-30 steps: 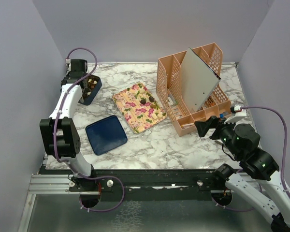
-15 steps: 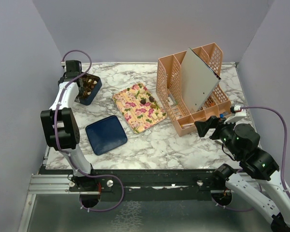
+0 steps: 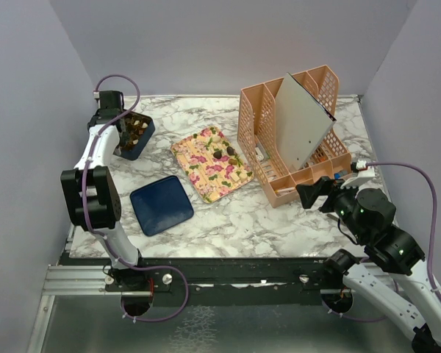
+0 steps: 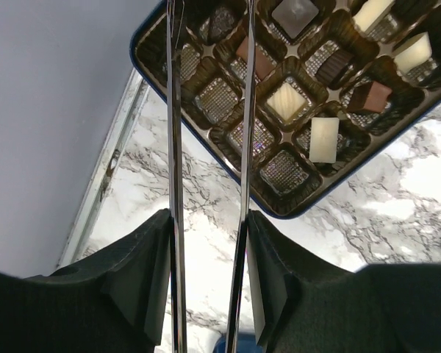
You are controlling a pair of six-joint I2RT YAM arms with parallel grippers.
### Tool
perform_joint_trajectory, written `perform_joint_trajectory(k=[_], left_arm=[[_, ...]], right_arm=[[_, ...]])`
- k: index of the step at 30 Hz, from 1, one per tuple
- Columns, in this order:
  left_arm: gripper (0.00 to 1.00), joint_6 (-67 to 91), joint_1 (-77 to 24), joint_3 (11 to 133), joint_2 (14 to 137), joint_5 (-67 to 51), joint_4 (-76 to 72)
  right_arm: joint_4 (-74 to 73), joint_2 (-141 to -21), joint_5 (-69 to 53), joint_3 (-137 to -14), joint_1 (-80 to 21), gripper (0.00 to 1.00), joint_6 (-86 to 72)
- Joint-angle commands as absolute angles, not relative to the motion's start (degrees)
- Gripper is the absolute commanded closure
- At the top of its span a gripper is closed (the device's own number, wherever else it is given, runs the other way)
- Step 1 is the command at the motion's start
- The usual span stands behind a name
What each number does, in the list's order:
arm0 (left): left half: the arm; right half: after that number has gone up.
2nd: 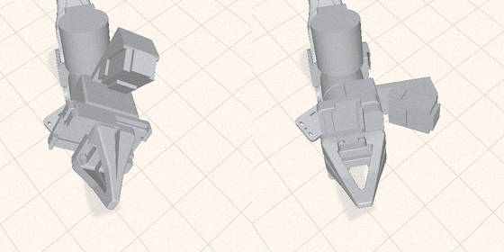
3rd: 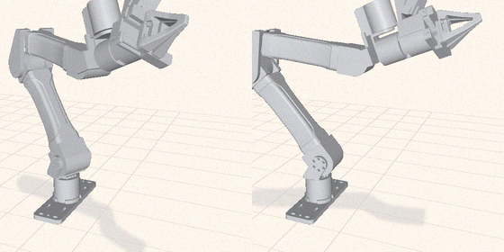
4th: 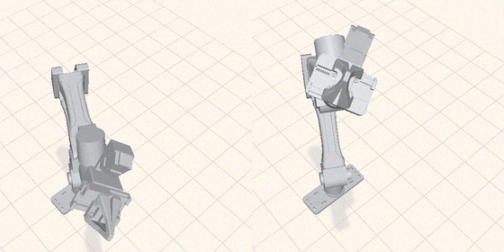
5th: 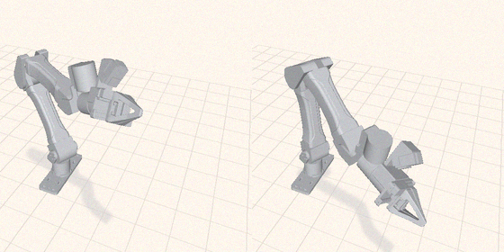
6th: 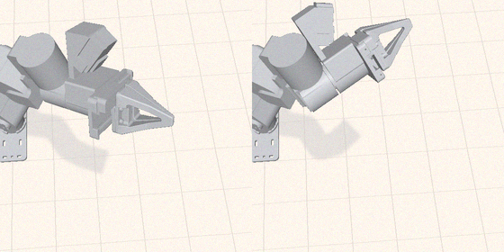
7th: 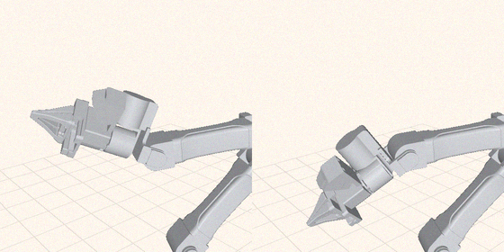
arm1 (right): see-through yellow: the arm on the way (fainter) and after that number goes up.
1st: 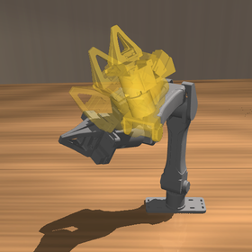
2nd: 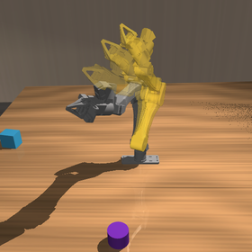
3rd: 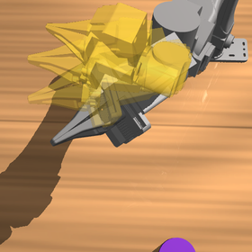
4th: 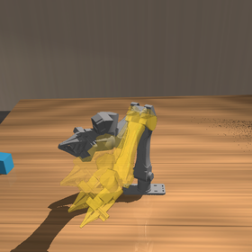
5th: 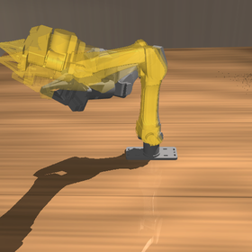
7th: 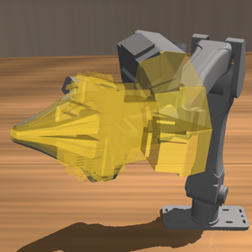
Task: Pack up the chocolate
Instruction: Place the fake chocolate in the packing box.
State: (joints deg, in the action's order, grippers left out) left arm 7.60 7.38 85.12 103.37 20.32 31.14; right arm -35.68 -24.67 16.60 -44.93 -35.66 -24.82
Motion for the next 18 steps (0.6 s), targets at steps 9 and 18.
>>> perform_joint_trajectory(k=[9,18], left_arm=[[0.57,11.32,4.76,82.24,89.84,9.60,31.29],[0.58,9.50,-4.44,78.44,84.95,3.79,32.34]], right_arm=[[-35.28,-25.23,16.98,-44.79,-35.77,0.01,-24.57],[-35.68,-26.69,17.93,-45.00,-35.77,0.01,-24.68]])
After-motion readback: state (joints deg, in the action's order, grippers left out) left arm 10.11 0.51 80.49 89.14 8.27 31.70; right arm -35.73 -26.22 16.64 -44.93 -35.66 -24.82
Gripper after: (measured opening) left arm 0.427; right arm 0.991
